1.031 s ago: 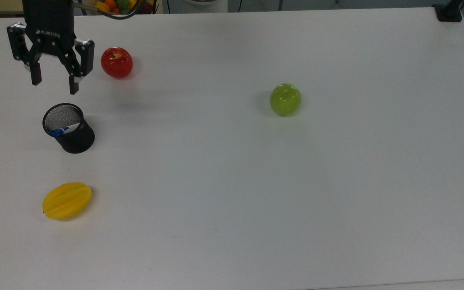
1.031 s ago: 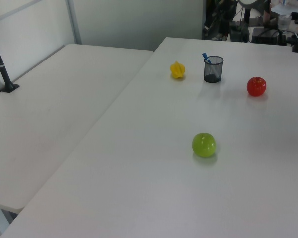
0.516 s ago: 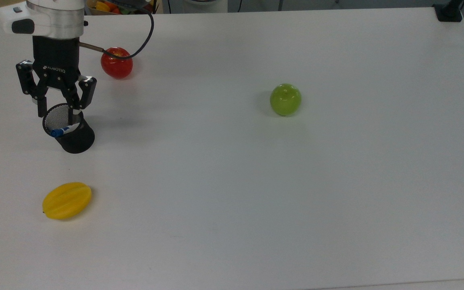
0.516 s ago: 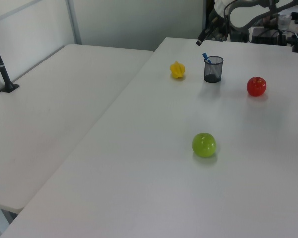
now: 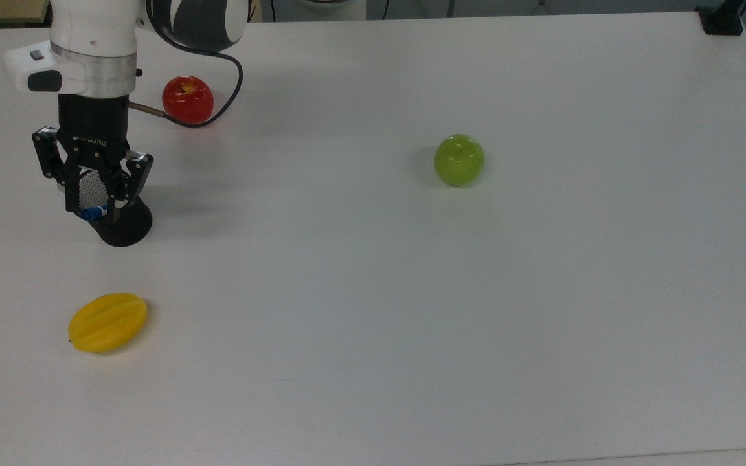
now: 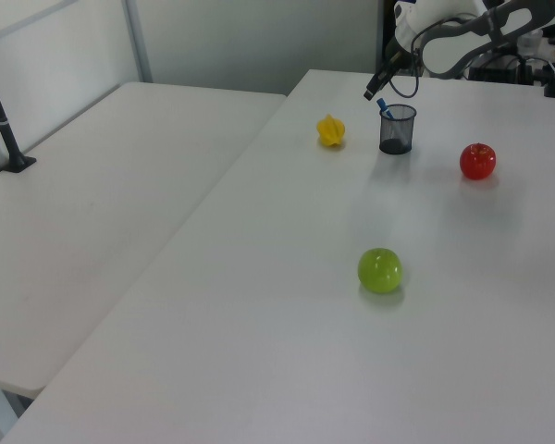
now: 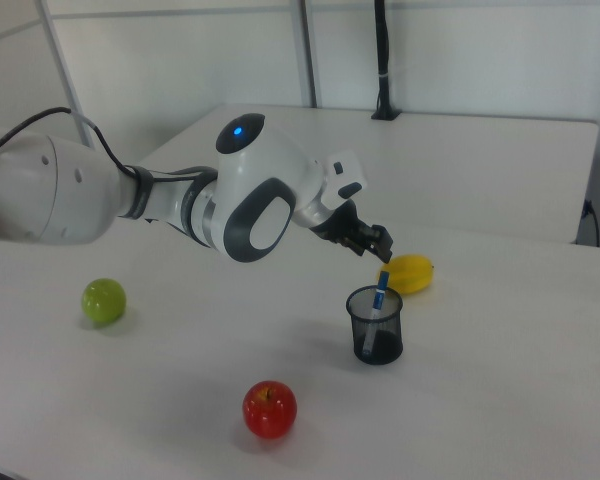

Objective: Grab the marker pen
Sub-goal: 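Lower the gripper and close it on the blue-capped marker, then lift the marker straight up out of the pen cup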

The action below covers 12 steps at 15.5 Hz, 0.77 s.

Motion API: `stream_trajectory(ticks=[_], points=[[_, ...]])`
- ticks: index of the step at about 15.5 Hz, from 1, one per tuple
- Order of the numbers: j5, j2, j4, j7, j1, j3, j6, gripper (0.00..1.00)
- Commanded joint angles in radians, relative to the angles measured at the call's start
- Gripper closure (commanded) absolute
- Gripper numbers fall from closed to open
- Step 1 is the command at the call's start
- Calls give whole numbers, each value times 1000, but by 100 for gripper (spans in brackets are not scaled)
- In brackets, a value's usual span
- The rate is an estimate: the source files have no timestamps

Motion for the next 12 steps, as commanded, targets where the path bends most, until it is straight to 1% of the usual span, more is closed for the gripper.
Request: stream_trajectory(ticks=[1, 7, 8, 9, 11, 12], points=[[-24, 15, -21, -22, -7, -6, 34, 44], [-56, 29, -19, -22, -29, -6, 34, 44], [-62, 36, -17, -22, -29, -6, 34, 48], [-67, 41, -16, -22, -29, -6, 35, 51], [-67, 44, -16, -20, -29, -6, 34, 68], [-67, 46, -16, -20, -29, -6, 35, 80]])
